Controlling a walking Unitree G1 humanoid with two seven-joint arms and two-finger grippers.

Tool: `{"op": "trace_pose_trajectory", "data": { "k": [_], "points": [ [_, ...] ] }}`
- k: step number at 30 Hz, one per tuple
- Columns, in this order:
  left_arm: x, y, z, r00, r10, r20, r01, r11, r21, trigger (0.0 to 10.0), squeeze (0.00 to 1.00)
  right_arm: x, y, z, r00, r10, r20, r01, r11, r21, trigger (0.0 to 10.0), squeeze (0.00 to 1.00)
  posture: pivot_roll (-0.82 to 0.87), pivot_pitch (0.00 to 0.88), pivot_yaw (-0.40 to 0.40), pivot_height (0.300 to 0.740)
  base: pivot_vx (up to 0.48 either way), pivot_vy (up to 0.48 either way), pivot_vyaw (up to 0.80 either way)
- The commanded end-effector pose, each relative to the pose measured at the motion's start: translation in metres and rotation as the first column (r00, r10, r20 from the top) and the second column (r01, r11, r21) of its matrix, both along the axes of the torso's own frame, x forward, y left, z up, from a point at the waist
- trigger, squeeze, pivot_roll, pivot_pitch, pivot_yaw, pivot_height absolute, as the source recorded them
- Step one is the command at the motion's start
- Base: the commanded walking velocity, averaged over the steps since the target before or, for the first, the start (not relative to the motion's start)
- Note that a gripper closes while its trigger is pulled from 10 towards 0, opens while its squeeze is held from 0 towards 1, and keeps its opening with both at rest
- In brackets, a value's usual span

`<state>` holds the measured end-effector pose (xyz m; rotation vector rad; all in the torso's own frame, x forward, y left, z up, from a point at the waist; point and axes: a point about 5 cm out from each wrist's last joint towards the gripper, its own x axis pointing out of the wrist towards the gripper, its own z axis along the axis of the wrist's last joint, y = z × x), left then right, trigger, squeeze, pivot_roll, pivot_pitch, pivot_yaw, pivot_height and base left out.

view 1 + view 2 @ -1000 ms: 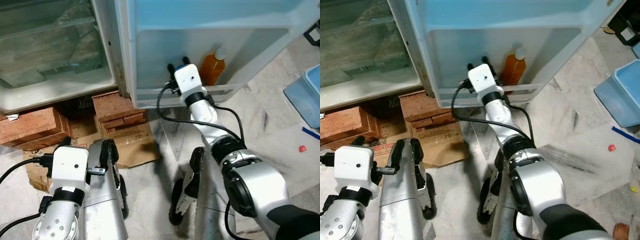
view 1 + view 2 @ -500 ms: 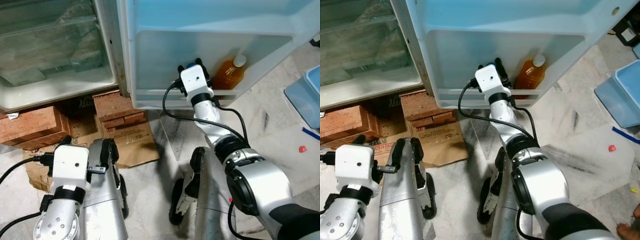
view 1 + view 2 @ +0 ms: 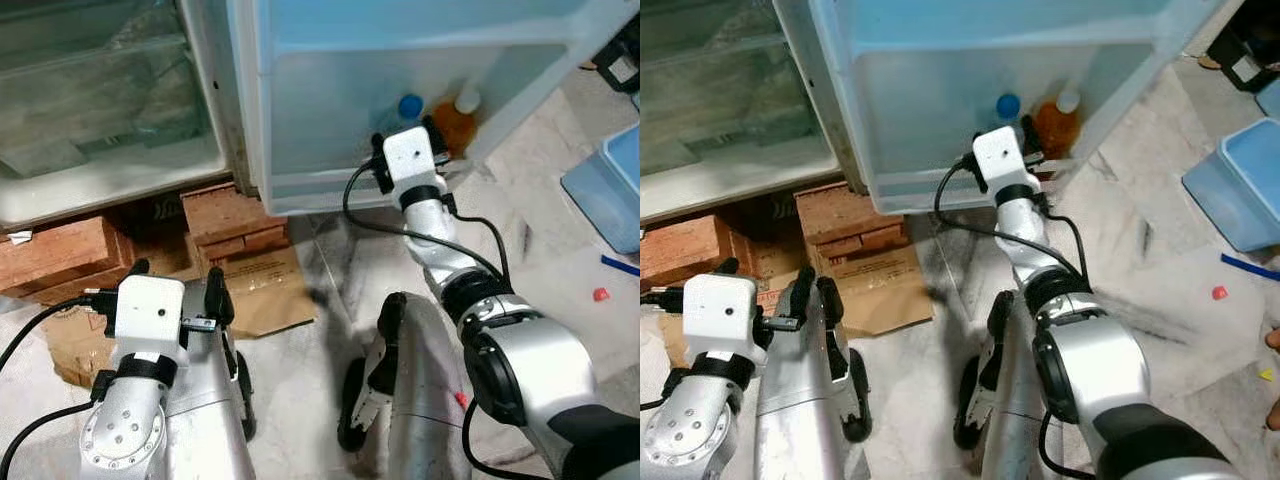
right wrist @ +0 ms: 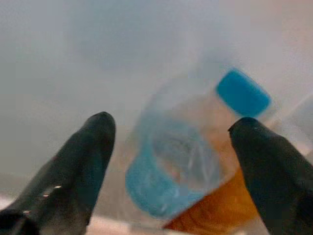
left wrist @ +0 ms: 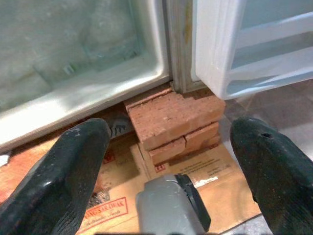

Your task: Restocking fridge

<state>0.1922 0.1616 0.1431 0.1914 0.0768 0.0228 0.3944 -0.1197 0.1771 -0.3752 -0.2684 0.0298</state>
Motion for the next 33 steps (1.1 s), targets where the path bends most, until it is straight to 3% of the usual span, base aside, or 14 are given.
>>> {"op": "trace_pose_trajectory", "data": {
  "k": [1, 8, 10, 15, 21, 26, 28, 30, 31, 33],
  "points": [
    [0.001, 0.001, -0.009, 0.999, 0.018, -0.040, -0.019, 1.000, -0.015, 10.0, 0.00, 0.001, -0.004, 0.005, 1.000, 0.017, 0.017, -0.017, 0.999, 0.028, 10.0, 1.00, 0.30, 0.251, -0.106, 0.491, 0.000, 0.000, 0.00],
    [0.016, -0.004, -0.012, 1.000, 0.010, -0.015, -0.010, 1.000, -0.023, 10.0, 0.00, 0.000, -0.012, 0.007, 0.998, 0.057, 0.030, -0.059, 0.997, 0.057, 10.0, 1.00, 0.26, 0.200, -0.110, 0.491, 0.000, 0.000, 0.00],
    [0.021, -0.008, -0.014, 0.999, -0.040, -0.015, 0.039, 0.997, -0.066, 10.0, 0.00, -0.001, -0.015, 0.008, 0.996, 0.078, 0.032, -0.081, 0.994, 0.078, 10.0, 1.00, 0.24, 0.178, -0.111, 0.491, 0.000, 0.000, 0.00],
    [0.030, -0.011, -0.015, 1.000, -0.027, -0.001, 0.027, 0.998, -0.055, 10.0, 0.00, -0.002, -0.026, 0.010, 0.996, 0.073, 0.059, -0.079, 0.992, 0.095, 10.0, 1.00, 0.22, 0.148, -0.111, 0.491, 0.000, 0.000, 0.00],
    [0.041, -0.010, -0.019, 1.000, 0.005, 0.027, -0.003, 0.997, -0.082, 10.0, 0.00, -0.016, -0.036, 0.000, 0.983, 0.164, 0.081, -0.174, 0.974, 0.142, 10.0, 1.00, 0.14, 0.095, -0.098, 0.491, 0.000, 0.000, 0.00],
    [0.048, -0.016, -0.021, 0.998, -0.049, 0.039, 0.054, 0.989, -0.140, 10.0, 0.00, -0.039, -0.033, -0.028, 0.961, 0.276, 0.024, -0.277, 0.953, 0.126, 10.0, 1.00, 0.09, 0.068, -0.088, 0.491, 0.000, 0.000, 0.00],
    [0.049, -0.020, -0.024, 0.998, -0.045, 0.048, 0.051, 0.992, -0.118, 10.0, 0.00, -0.062, -0.038, -0.054, 0.956, 0.284, -0.069, -0.271, 0.949, 0.159, 10.0, 0.98, 0.07, 0.038, -0.094, 0.491, 0.000, 0.000, 0.00],
    [0.050, -0.020, -0.026, 0.998, -0.039, 0.052, 0.045, 0.993, -0.111, 10.0, 0.00, -0.073, -0.039, -0.066, 0.950, 0.287, -0.122, -0.262, 0.947, 0.184, 10.0, 0.98, 0.07, 0.026, -0.094, 0.491, 0.000, 0.000, 0.00],
    [0.050, -0.019, -0.028, 0.998, -0.034, 0.044, 0.039, 0.992, -0.116, 10.0, 0.00, -0.079, -0.039, -0.072, 0.948, 0.281, -0.147, -0.251, 0.948, 0.198, 10.0, 0.00, 0.06, 0.012, -0.092, 0.491, 0.000, 0.000, 0.00],
    [0.050, -0.014, -0.034, 0.999, -0.011, 0.031, 0.015, 0.992, -0.125, 10.0, 0.00, -0.098, -0.039, -0.083, 0.952, 0.242, -0.187, -0.182, 0.939, 0.292, 10.0, 0.00, 0.06, 0.000, -0.075, 0.491, 0.000, 0.000, 0.00]
  ]
}}
